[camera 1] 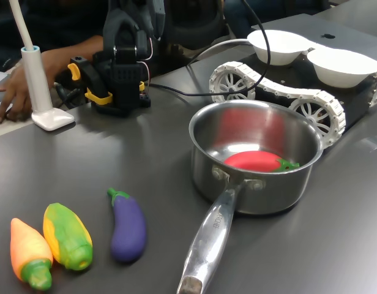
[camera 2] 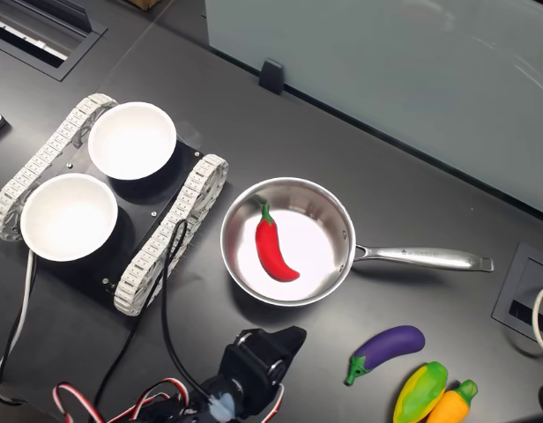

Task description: Pick up the brinjal and place them in the pan

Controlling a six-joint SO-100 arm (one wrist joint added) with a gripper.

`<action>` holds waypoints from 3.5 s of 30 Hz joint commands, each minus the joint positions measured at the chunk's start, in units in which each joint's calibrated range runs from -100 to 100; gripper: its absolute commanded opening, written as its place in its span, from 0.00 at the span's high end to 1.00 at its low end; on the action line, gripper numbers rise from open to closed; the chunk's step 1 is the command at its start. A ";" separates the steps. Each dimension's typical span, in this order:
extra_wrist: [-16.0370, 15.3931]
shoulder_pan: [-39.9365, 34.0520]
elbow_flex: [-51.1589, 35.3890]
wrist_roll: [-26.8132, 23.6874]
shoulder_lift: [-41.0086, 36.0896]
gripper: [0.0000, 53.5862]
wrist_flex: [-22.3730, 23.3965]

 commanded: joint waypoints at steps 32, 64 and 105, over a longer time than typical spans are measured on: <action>-16.21 26.23 -16.95 21.93 30.30 0.51 0.42; -10.92 24.28 -31.67 33.41 57.04 0.39 0.17; 0.18 14.76 -47.84 31.16 83.69 0.32 -6.66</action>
